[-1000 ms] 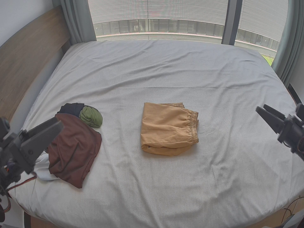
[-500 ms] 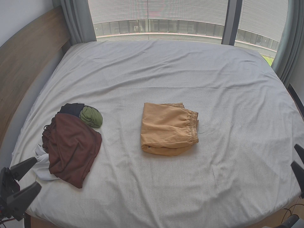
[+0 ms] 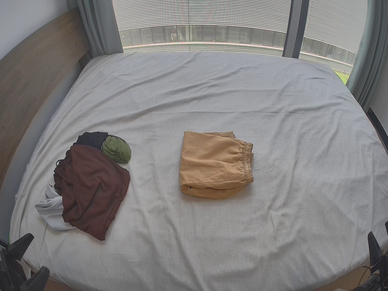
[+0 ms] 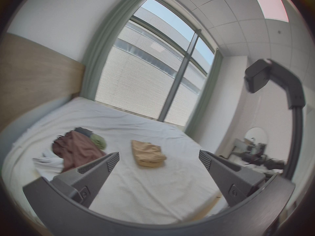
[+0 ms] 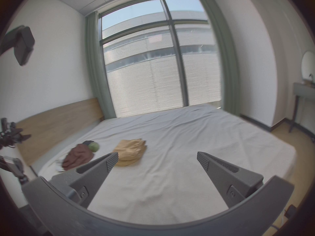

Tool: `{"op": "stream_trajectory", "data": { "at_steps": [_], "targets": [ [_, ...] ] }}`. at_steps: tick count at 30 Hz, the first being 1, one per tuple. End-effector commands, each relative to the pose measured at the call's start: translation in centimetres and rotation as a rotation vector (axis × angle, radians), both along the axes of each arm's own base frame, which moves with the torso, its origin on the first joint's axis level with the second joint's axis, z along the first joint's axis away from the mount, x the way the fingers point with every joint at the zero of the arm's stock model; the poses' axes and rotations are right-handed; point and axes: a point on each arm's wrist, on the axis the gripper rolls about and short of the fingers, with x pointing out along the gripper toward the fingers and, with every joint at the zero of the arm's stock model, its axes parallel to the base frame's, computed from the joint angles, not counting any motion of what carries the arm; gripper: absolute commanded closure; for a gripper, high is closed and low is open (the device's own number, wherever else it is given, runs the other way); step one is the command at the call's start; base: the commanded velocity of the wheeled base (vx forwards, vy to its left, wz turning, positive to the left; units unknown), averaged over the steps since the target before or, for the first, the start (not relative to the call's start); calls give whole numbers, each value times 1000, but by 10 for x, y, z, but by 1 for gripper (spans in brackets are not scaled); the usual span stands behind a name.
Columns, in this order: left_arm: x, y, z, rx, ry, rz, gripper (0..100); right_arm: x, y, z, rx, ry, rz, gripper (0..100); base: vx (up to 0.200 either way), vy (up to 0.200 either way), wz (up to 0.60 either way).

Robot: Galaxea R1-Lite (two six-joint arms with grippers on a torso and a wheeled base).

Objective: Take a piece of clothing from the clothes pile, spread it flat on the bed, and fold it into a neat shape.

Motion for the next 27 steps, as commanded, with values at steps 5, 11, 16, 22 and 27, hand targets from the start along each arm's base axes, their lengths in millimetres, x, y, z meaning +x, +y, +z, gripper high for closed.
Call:
{"op": "stream_trajectory", "data": {
  "at_steps": [5,11,16,22,27],
  "targets": [
    [-6,6,-46,123,90,231,0,-6,-1,-9,-111,-40,-90,0,0,0,0],
    [-5,7,-45,135,86,440,0,-6,0,-9,-131,-50,-17,0,0,0,0],
    [-5,8,-45,165,79,536,0,-6,1,-9,-139,-54,17,0,0,0,0],
    [-12,7,-47,262,4,641,0,-6,0,-10,-123,-39,-29,0,0,0,0],
    [-12,7,-47,259,-6,636,0,-6,0,-9,-114,-43,-45,0,0,0,0]
  ]
}}
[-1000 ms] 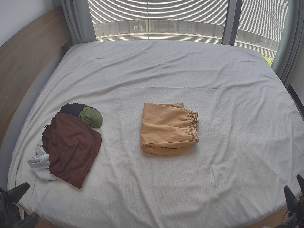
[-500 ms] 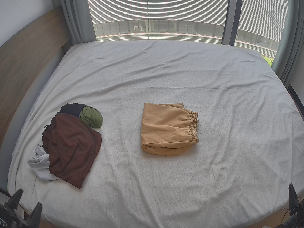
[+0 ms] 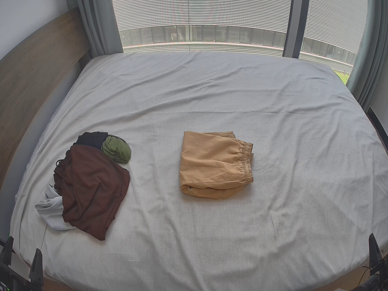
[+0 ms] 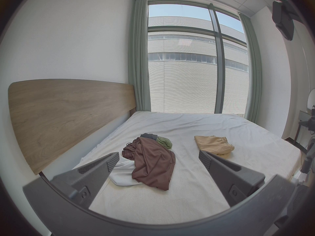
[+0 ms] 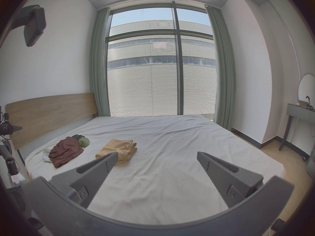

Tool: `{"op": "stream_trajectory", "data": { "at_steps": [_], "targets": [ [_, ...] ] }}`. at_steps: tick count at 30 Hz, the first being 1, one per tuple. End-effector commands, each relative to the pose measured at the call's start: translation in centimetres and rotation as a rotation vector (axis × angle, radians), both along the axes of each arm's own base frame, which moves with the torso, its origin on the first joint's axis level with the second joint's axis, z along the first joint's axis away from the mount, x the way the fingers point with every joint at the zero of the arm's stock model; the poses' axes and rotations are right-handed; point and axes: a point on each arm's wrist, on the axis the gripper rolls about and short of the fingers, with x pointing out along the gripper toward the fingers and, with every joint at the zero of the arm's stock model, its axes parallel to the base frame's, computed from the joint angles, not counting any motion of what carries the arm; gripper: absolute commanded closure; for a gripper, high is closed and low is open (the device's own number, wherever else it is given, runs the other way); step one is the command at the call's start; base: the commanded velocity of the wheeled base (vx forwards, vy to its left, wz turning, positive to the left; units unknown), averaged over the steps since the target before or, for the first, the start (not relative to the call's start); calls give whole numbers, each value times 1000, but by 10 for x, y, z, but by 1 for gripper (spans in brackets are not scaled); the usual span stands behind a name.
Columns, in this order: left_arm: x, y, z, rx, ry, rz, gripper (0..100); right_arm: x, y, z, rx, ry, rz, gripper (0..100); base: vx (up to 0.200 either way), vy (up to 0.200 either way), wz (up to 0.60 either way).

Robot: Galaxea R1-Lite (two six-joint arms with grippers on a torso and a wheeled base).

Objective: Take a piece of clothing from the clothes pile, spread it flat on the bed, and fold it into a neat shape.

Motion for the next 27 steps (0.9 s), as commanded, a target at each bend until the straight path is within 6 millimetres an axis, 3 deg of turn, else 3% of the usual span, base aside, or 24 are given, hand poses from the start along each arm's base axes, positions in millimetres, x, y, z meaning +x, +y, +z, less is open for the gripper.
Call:
{"op": "stream_trajectory", "data": {
  "at_steps": [1,14,15,18,21,27],
  "targets": [
    [-1,0,-3,1,-19,7,0,1,0,-5,10,4,5,0,0,0,0],
    [-2,-1,-4,4,-19,-21,0,1,0,-5,22,2,11,0,0,0,0],
    [-2,-1,-4,-89,-19,-39,0,1,1,-5,13,2,33,0,0,0,0],
    [-2,-1,-4,-128,-24,-35,0,1,1,-6,2,15,54,0,0,0,0],
    [-2,-1,-4,-71,-27,-35,0,1,1,-6,-87,15,29,0,0,0,0],
    [-2,-2,-4,20,-23,-54,0,1,0,-6,-81,20,5,0,0,0,0]
  ]
}}
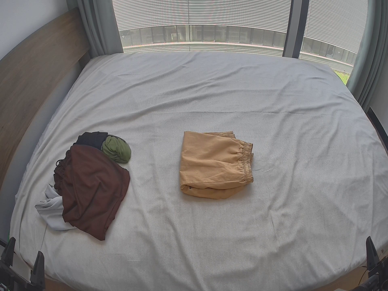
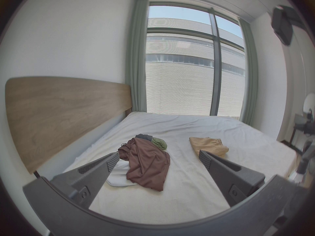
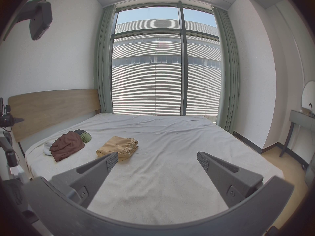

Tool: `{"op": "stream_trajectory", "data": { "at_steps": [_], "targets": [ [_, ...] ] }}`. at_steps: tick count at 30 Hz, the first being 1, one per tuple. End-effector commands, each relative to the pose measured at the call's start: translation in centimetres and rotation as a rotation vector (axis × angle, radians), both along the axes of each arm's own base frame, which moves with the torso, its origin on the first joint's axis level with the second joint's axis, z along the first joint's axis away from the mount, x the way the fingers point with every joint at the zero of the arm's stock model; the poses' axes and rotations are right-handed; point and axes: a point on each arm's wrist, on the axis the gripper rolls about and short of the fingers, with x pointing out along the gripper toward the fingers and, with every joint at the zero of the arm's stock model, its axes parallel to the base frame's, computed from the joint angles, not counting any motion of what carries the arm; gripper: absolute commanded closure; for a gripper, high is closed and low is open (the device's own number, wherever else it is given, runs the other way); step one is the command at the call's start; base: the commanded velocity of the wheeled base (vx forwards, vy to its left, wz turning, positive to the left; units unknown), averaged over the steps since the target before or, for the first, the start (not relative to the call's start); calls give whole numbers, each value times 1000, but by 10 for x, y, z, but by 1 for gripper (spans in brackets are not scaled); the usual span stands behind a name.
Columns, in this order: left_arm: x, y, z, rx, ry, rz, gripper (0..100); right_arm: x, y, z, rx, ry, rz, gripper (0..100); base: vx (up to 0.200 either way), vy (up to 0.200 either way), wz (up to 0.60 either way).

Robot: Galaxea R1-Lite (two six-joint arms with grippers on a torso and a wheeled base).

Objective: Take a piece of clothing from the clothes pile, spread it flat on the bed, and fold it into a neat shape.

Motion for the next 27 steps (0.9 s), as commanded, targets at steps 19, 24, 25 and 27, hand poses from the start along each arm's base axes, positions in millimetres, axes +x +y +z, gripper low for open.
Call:
{"op": "stream_trajectory", "data": {
  "at_steps": [19,24,25,27],
  "targets": [
    [0,0,-10,64,49,-7,0,1,-1,-11,35,64,-23,0,0,0,0],
    [0,0,-10,61,49,-9,0,0,-1,-11,30,67,-26,0,0,0,0],
    [0,0,-10,61,50,-9,0,0,-1,-11,24,66,-25,0,0,0,0],
    [0,0,-10,61,52,-10,0,1,0,-11,24,68,-14,0,0,0,0]
  ]
}}
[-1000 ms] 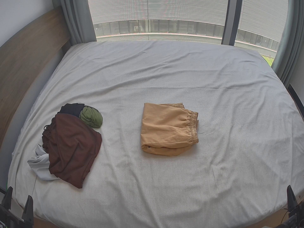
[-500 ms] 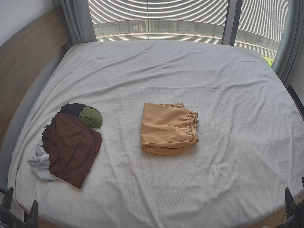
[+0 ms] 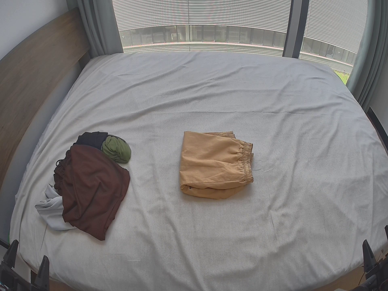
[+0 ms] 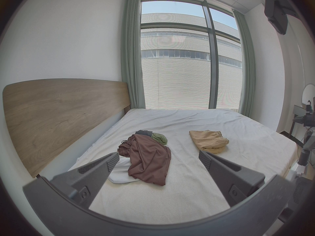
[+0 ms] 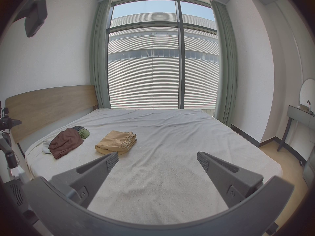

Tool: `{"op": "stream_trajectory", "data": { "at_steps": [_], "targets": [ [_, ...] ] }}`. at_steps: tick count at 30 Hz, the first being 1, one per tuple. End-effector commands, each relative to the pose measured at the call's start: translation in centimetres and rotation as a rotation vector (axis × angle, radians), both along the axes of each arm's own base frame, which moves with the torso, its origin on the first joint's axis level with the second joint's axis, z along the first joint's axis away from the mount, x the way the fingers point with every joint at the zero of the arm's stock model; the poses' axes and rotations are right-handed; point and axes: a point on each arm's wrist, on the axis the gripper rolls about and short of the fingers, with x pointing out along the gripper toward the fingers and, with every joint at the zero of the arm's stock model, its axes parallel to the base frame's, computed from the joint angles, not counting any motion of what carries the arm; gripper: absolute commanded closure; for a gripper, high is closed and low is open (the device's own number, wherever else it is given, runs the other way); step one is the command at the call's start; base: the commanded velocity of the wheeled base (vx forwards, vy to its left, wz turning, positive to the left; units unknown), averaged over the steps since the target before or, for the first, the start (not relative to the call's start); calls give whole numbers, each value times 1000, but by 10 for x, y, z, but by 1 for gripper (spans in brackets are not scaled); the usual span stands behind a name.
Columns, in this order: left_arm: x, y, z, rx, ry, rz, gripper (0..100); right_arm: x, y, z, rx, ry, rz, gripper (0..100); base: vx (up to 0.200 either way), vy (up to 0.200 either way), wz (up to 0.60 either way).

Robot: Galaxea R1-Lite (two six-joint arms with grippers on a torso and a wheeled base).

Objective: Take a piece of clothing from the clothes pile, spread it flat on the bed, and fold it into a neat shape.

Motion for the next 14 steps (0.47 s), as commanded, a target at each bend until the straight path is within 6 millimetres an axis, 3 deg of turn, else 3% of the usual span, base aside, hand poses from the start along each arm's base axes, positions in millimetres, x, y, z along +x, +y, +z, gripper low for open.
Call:
{"op": "stream_trajectory", "data": {
  "at_steps": [1,14],
  "targets": [
    [0,0,-5,1,6,0,0,0,0,-4,6,0,3,0,0,0,0],
    [0,0,-5,-1,6,2,0,0,0,-5,12,3,1,0,0,0,0]
  ]
}}
